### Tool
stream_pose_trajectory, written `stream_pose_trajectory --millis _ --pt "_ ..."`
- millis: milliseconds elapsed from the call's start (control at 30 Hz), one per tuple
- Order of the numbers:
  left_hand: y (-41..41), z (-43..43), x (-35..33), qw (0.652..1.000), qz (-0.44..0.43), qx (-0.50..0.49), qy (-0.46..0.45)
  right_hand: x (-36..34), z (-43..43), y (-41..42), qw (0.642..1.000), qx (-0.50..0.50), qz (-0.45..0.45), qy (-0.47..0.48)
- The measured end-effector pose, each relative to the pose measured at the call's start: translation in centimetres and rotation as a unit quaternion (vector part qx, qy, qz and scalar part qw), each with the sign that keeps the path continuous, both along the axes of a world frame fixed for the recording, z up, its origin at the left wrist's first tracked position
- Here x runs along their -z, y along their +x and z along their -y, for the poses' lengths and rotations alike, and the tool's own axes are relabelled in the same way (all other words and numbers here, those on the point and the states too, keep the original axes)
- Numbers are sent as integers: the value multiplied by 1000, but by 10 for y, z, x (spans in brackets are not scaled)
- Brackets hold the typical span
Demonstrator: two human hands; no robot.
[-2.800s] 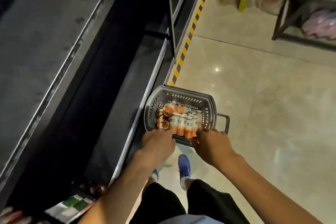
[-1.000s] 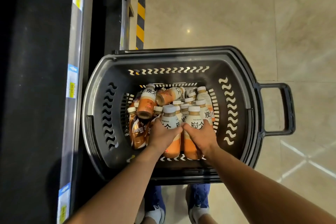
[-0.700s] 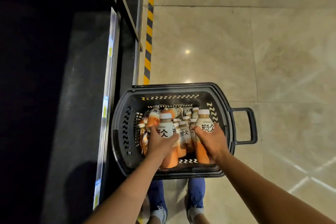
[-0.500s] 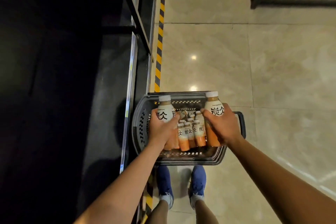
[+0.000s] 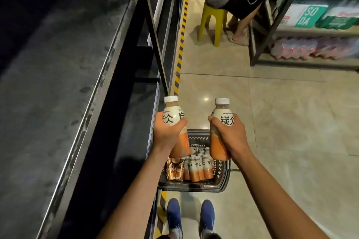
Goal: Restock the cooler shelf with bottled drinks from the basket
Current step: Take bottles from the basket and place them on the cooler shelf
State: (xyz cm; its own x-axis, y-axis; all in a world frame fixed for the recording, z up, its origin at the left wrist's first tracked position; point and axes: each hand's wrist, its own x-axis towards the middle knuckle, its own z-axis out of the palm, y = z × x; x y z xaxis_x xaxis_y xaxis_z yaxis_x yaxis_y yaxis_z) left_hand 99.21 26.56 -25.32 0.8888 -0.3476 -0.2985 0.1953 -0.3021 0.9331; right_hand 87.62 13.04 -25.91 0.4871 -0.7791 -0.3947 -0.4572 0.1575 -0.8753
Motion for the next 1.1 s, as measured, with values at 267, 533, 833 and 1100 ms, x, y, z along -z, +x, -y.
stream_pose_trajectory --millis 267,533,833,1100 --pt "-23 -35 -69 999 11 -42 -15 -62 -13 7 995 -83 54 -21" --pt "-67 -85 -121 974 50 -217 -34 -111 -47 24 957 -266 108 -47" --pt "-157 -187 -200 895 133 -426 -13 -197 -157 16 867 -464 181 -13" --pt "-274 -276 -262 806 200 -556 30 -262 -280 -52 747 -616 241 70"
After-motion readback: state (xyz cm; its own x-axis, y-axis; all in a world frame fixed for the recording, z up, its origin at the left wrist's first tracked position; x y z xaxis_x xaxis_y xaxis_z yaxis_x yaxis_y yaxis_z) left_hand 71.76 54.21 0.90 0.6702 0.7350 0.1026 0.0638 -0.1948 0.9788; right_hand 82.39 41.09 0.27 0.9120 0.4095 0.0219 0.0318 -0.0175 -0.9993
